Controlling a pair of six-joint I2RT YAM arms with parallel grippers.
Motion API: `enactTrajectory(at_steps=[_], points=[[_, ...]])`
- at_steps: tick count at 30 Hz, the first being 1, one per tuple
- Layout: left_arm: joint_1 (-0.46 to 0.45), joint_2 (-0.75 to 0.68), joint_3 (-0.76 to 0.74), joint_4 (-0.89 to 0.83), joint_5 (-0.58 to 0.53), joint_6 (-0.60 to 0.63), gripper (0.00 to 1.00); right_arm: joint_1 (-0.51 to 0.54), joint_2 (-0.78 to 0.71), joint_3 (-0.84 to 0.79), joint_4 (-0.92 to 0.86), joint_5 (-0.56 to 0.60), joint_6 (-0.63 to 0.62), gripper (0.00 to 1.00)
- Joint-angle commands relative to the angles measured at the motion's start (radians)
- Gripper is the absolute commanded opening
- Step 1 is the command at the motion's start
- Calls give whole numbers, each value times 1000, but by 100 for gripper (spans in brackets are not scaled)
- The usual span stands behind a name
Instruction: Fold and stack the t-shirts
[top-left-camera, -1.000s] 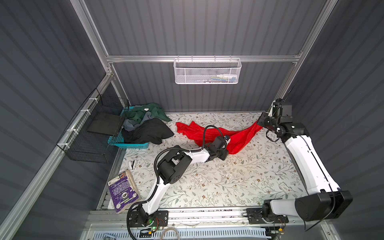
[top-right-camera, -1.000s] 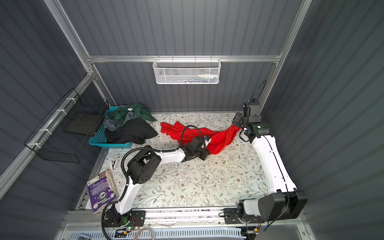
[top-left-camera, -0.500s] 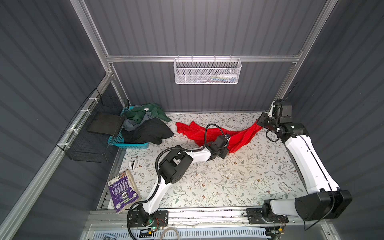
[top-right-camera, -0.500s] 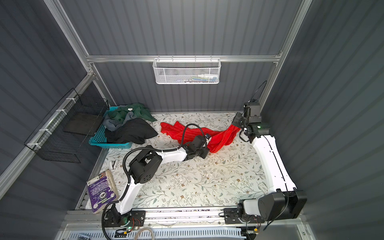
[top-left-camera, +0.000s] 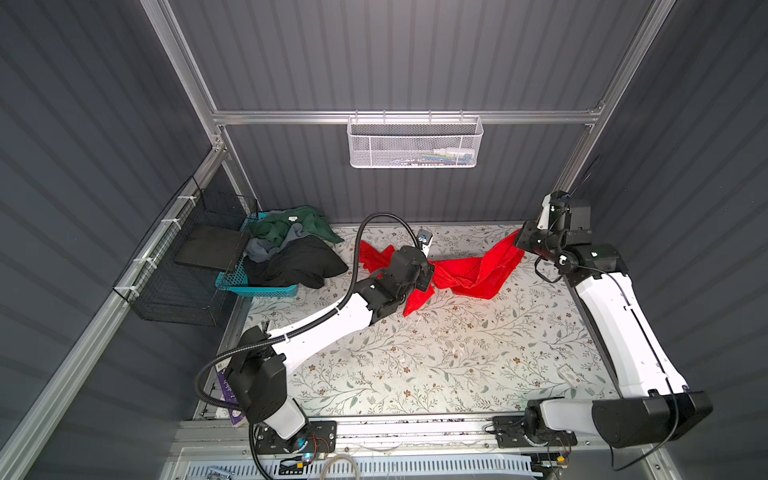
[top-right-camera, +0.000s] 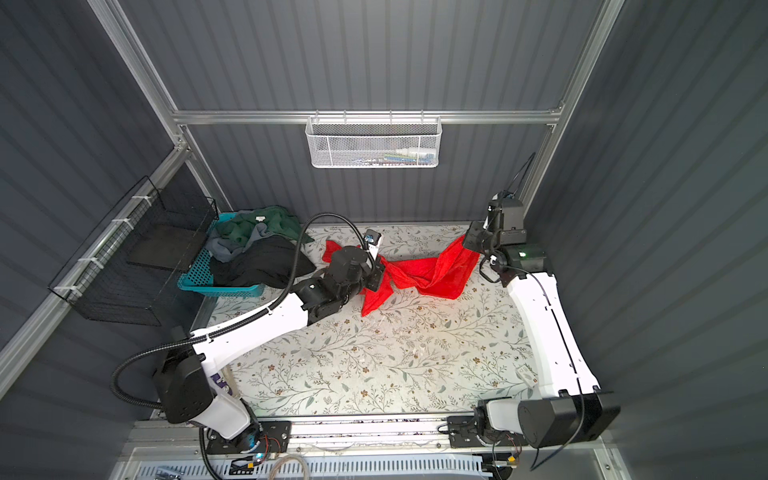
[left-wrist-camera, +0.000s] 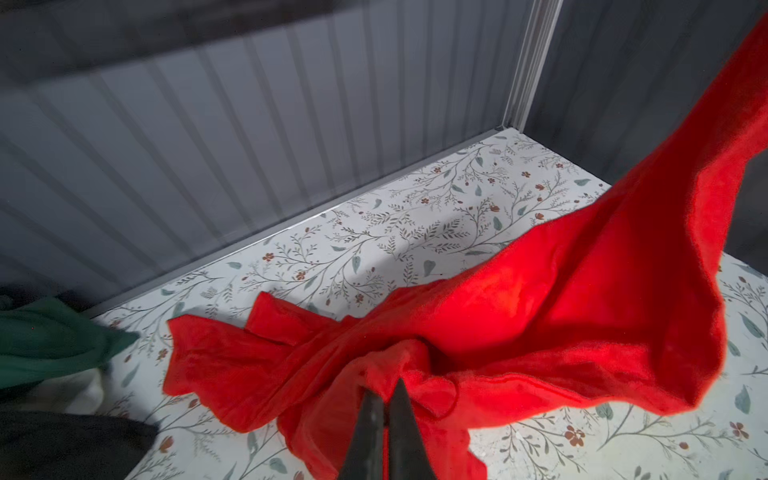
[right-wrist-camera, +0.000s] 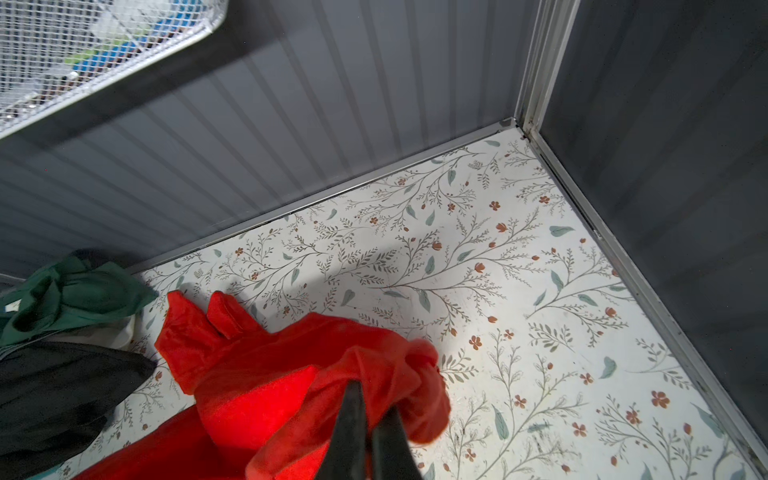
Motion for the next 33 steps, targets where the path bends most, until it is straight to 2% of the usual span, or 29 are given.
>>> enactTrajectory(at_steps=[1, 4, 8, 13, 16, 20, 21, 23, 24, 26, 27, 29, 33], points=[[-4, -67, -36, -58, -76, 64, 0, 33, -35, 50, -38, 47, -23, 0], [-4, -131, -55, -59, -53, 105, 0, 56, -69, 47, -39, 81, -35, 0], [-4, -174, -67, -130, -12, 147, 0, 66, -120, -12, -43, 61, -26, 0], [-3, -243, -172, -203, 80, 88, 0, 79, -196, -184, -38, 78, 7, 0], [-4, -287, -264, -212, 88, 25, 0, 80, -267, -305, -35, 96, 41, 0], [-3, -289, -330, -228, 106, -44, 0, 78, -288, -433, -27, 102, 70, 0], [-3, -280, -337, -232, 102, -62, 9, 78, -284, -449, -26, 105, 73, 0], [-3, -248, -348, -240, 105, -105, 12, 77, -269, -471, -20, 110, 78, 0], [-4, -235, -351, -245, 123, -108, 18, 76, -261, -478, -13, 112, 78, 0], [-4, -208, -361, -259, 121, -151, 48, 68, -230, -486, 1, 126, 78, 0], [-4, -202, -372, -255, 113, -174, 55, 61, -211, -483, 4, 127, 79, 0], [-4, -199, -397, -242, 134, -195, 80, 48, -157, -473, 8, 120, 79, 0], [-3, -230, -458, -220, 153, -214, 85, 44, -112, -462, 22, 134, 84, 0]])
